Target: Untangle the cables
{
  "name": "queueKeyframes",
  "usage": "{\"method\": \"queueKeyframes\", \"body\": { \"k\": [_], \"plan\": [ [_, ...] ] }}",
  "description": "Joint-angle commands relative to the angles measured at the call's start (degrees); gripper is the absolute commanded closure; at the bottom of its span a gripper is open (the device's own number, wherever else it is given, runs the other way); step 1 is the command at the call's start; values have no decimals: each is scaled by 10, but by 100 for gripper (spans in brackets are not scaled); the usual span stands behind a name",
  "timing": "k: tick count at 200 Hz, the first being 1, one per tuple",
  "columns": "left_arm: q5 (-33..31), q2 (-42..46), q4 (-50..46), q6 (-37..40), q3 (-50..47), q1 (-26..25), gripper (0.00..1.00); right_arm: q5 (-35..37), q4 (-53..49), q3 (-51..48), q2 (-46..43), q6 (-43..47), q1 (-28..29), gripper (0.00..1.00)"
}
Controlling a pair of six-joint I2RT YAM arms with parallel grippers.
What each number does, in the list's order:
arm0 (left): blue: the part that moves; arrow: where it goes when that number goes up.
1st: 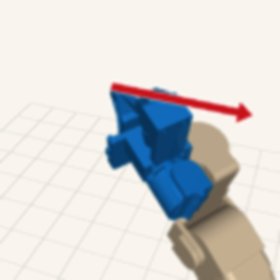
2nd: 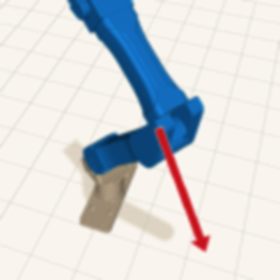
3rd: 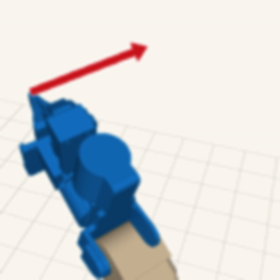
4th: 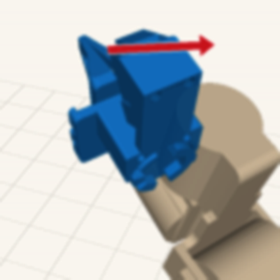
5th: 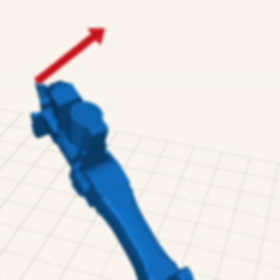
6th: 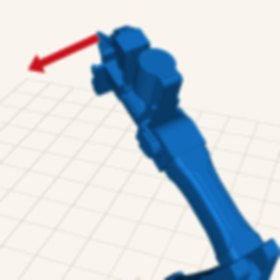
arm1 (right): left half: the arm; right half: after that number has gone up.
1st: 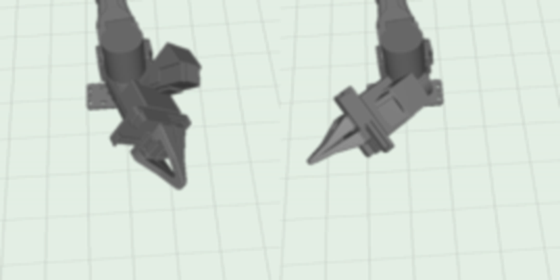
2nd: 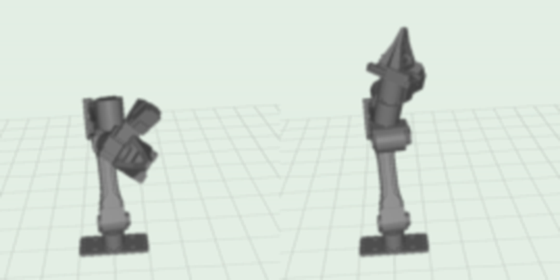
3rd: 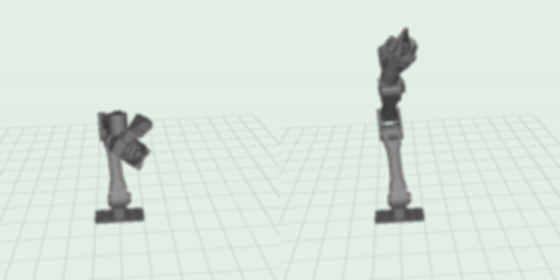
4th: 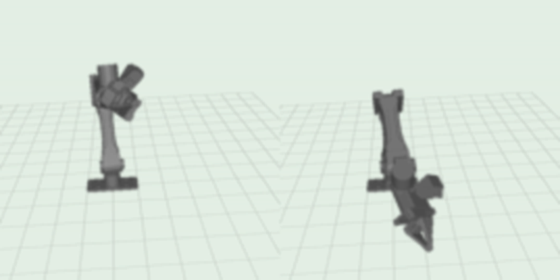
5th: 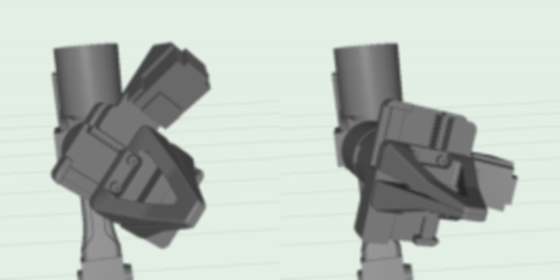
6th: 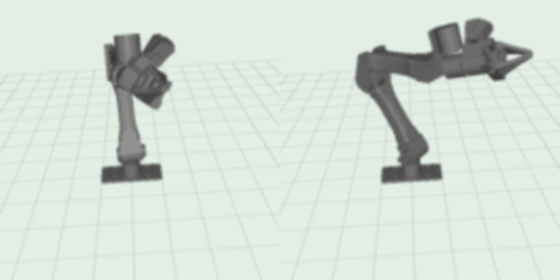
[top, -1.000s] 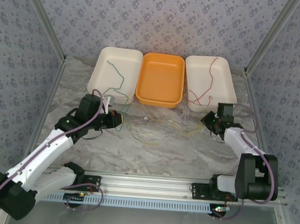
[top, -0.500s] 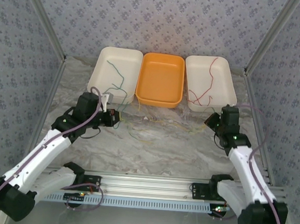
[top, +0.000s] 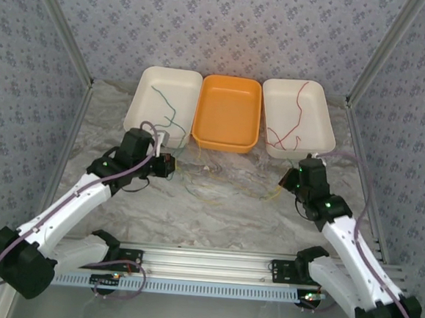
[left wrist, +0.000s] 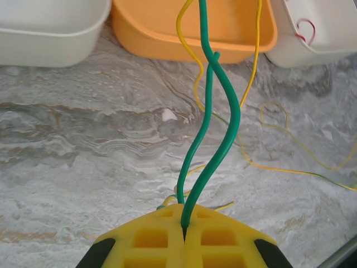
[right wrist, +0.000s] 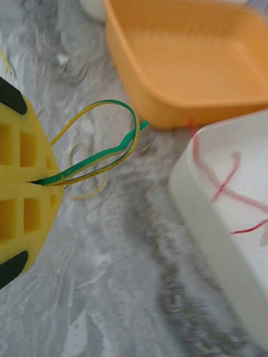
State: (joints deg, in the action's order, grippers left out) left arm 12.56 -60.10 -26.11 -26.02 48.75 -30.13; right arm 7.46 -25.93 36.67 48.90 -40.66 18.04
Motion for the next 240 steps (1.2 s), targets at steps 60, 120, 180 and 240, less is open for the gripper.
{"method": "queueKeyframes", "body": {
  "k": [60,120,180,240],
  "plan": [
    [16,-18,51,102,10,-57,100,18,21,68,5,28,127,48],
    [6,-72,56,121,41,-93,100,-139,114,209,213,228,221,42],
    [5,-85,46,127,57,-101,100,-167,93,283,335,277,229,49],
    [-3,-81,46,122,50,-103,100,-149,108,304,367,258,220,92]
  ]
}}
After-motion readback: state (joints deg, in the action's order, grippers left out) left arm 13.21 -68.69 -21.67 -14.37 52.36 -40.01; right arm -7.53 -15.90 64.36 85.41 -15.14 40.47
